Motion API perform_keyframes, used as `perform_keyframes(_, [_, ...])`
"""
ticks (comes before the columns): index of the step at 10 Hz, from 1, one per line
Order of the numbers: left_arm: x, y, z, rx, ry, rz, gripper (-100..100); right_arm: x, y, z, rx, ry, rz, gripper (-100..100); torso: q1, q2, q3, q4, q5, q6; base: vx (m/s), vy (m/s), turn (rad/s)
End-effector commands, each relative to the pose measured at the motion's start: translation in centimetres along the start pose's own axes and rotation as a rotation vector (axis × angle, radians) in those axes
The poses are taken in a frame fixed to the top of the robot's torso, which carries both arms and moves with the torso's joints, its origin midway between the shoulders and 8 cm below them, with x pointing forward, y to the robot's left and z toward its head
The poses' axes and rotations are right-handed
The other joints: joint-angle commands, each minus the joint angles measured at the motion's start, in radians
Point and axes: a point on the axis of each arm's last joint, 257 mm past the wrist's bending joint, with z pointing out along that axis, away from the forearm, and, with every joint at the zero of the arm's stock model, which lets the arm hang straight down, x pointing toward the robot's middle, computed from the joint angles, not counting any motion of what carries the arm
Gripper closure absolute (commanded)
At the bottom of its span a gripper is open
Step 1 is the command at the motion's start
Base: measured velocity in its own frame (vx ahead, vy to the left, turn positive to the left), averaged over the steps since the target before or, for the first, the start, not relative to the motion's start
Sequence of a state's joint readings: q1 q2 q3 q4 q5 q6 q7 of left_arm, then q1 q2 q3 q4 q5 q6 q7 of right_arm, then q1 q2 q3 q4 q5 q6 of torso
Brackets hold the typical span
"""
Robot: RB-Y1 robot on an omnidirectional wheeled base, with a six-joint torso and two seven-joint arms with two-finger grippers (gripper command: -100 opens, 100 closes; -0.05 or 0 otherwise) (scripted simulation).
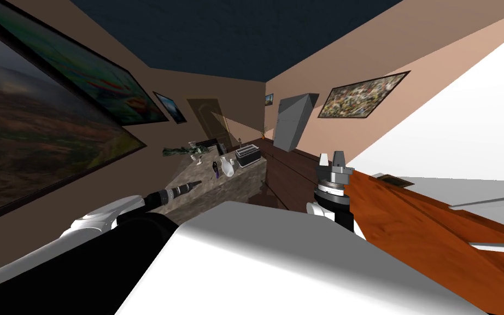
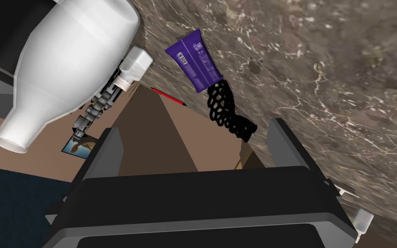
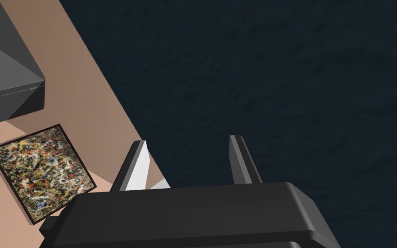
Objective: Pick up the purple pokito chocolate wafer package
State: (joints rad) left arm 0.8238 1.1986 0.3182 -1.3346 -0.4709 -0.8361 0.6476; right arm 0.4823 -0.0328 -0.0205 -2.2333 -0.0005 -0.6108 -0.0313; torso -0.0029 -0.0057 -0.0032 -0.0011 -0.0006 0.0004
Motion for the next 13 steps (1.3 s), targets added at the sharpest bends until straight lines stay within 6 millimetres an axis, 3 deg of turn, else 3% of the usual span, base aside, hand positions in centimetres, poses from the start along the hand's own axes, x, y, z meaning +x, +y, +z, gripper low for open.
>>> perform_keyframes(1, [0.0,1.5,-0.7,-0.035,0.017,-0.016,-100,0.0,0.0,0.0,0.000,0.000,0.000,0,0.000,0.000,0.000,0.000,0.000,0.000,0.074,-0.028,-0.103])
perform_keyframes(4, [0.4,3.2,-1.8,-0.087,0.056,-0.036,-100,0.0,0.0,0.0,0.000,0.000,0.000,0,0.000,0.002,0.001,0.000,0.000,0.000,0.054,-0.030,-0.096])
perform_keyframes(6, [1.4,6.3,-4.2,-0.186,0.130,-0.073,-100,0.0,0.0,0.0,0.000,0.000,0.000,0,0.000,0.000,0.000,0.000,0.000,0.000,0.104,-0.048,-0.225])
perform_keyframes(9, [2.0,7.8,-5.4,-0.236,0.162,-0.114,-100,0.0,0.0,0.0,0.000,0.000,0.000,0,-0.002,-0.002,-0.001,-0.001,0.000,0.000,0.113,-0.044,-0.107])
perform_keyframes(11, [3.7,10.4,-7.9,-0.328,0.227,-0.170,-100,0.0,0.0,0.0,0.000,0.000,0.000,0,0.000,-0.002,-0.001,0.000,0.000,0.000,0.144,-0.034,-0.207])
perform_keyframes(12, [3.7,10.4,-7.9,-0.328,0.226,-0.175,-100,0.0,0.0,0.0,0.000,0.000,0.000,0,-0.001,-0.005,-0.003,-0.001,0.000,0.000,0.118,-0.017,-0.087])
perform_keyframes(13, [4.7,11.6,-9.2,-0.373,0.256,-0.207,-100,0.0,0.0,0.0,0.000,0.000,0.000,0,0.000,-0.003,-0.002,-0.001,0.000,-0.001,0.099,-0.037,-0.130])
